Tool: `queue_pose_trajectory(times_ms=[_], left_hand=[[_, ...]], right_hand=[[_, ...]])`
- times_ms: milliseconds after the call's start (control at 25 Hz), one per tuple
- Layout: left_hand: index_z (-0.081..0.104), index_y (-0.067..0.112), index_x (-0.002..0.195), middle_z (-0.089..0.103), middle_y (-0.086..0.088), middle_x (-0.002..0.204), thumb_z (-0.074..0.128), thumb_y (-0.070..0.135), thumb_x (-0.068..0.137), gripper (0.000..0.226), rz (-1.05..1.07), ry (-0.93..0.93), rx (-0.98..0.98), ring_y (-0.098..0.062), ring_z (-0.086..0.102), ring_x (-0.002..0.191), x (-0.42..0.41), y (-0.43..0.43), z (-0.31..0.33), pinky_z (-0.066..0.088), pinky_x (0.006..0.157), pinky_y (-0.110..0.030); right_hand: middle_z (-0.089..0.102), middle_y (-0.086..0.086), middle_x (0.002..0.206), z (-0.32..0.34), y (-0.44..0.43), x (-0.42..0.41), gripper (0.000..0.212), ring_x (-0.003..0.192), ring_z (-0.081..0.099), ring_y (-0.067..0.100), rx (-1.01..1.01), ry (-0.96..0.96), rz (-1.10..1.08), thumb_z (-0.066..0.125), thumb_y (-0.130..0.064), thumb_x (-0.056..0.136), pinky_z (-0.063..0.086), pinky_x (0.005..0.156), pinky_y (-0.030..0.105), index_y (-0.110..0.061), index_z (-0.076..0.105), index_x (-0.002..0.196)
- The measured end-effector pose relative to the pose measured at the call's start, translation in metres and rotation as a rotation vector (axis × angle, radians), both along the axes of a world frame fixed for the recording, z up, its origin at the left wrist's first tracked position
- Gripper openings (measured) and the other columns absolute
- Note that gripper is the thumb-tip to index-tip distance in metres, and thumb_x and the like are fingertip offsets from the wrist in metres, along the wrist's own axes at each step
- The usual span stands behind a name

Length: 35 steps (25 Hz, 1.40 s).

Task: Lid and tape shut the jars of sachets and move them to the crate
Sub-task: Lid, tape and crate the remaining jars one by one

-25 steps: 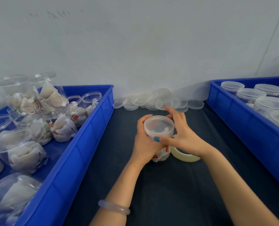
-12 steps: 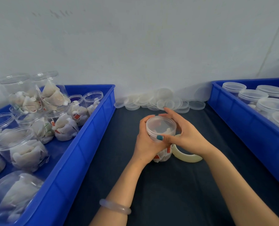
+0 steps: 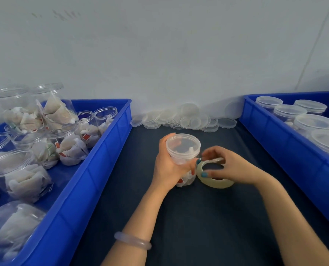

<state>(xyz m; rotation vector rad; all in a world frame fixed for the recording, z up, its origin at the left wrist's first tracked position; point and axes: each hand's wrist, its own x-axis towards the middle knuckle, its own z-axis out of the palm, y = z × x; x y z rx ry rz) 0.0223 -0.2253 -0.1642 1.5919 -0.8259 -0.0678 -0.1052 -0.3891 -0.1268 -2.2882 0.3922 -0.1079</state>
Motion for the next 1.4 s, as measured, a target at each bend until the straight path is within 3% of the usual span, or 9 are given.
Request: queue_pose_trajectory(times_ms=[160,360,440,560,640,760,960,1240,1400], left_hand=[[0.032,0.041,0.135,0.048,0.029,0.125,0.080,0.077,0.046,0.107,0.007,-0.036,-0.019,0.017,0.046,0.115,0.001,-0.001,0.000,0.040,0.087,-0.001],[0.021,0.030,0.148,0.040,0.033,0.138,0.059,0.095,0.049,0.124,0.015,-0.081,-0.051,0.013,0.046,0.123,0.000,0.002,0.000,0.041,0.097,-0.009],[0.026,0.023,0.150,0.040,0.011,0.150,0.051,0.091,0.064,0.113,0.053,-0.132,-0.084,0.002,0.041,0.135,-0.004,0.005,0.001,0.037,0.106,-0.014],[0.043,0.020,0.144,0.045,0.002,0.149,0.049,0.060,0.094,0.065,0.175,-0.378,-0.091,-0.008,0.040,0.139,-0.007,0.004,0.005,0.040,0.112,-0.033],[0.053,0.015,0.140,0.050,0.002,0.146,0.055,0.043,0.097,0.051,0.228,-0.579,-0.096,-0.011,0.042,0.138,-0.011,0.001,0.007,0.038,0.113,-0.036],[0.060,0.012,0.134,0.058,0.000,0.137,0.059,0.039,0.097,0.046,0.230,-0.750,-0.131,-0.014,0.049,0.132,-0.018,-0.003,0.007,0.037,0.111,-0.035],[0.060,0.016,0.129,0.065,0.003,0.122,0.060,0.038,0.096,0.040,0.280,-0.651,-0.240,-0.010,0.057,0.116,-0.025,0.000,0.010,0.050,0.095,-0.044],[0.070,0.017,0.115,0.068,0.007,0.107,0.080,0.009,0.082,0.036,0.364,-0.708,-0.354,-0.011,0.064,0.096,-0.027,0.002,0.015,0.056,0.077,-0.044],[0.073,0.028,0.097,0.072,0.016,0.094,0.079,0.019,0.082,0.018,0.293,-0.387,-0.417,-0.009,0.068,0.089,-0.033,0.006,0.023,0.056,0.079,-0.036]], right_hand=[[0.044,-0.024,0.108,-0.018,-0.011,-0.016,0.054,0.110,0.030,0.006,-0.505,0.328,-0.050,0.079,-0.063,0.066,0.028,0.090,0.030,-0.044,0.050,0.107],[0.056,-0.016,0.100,-0.021,-0.004,-0.015,0.010,0.113,0.046,0.011,-0.476,0.135,-0.022,0.057,-0.042,0.095,0.032,0.102,0.030,-0.034,0.050,0.095],[0.063,-0.009,0.086,-0.017,0.000,-0.017,0.010,0.089,0.058,0.014,-0.359,-0.003,-0.107,0.045,-0.039,0.101,0.049,0.086,0.038,-0.029,0.044,0.099],[0.059,-0.005,0.082,-0.007,0.012,-0.018,0.010,0.065,0.053,0.013,-0.175,-0.398,-0.293,0.040,-0.036,0.103,0.046,0.060,0.038,-0.028,0.046,0.105],[0.054,-0.013,0.084,-0.005,0.024,-0.016,0.016,0.072,0.049,0.011,-0.091,-0.609,-0.251,0.039,-0.032,0.102,0.041,0.064,0.030,-0.026,0.048,0.114],[0.049,-0.020,0.101,-0.011,0.046,-0.010,0.027,0.092,0.048,0.010,-0.238,-0.735,-0.152,0.038,-0.025,0.099,0.036,0.080,0.019,-0.022,0.049,0.124],[0.042,-0.032,0.101,-0.013,0.057,-0.005,0.030,0.099,0.044,-0.006,-0.442,-0.780,-0.126,0.036,-0.031,0.103,0.031,0.087,0.010,-0.015,0.052,0.122],[0.055,-0.010,0.101,-0.015,0.061,-0.003,0.032,0.089,0.044,0.003,-0.501,-0.776,-0.115,0.039,-0.028,0.100,0.028,0.090,0.011,-0.011,0.056,0.121],[0.055,-0.008,0.101,-0.014,0.061,-0.003,0.032,0.087,0.043,0.005,-0.560,-0.762,-0.131,0.040,-0.027,0.099,0.027,0.087,0.013,-0.009,0.057,0.119]])
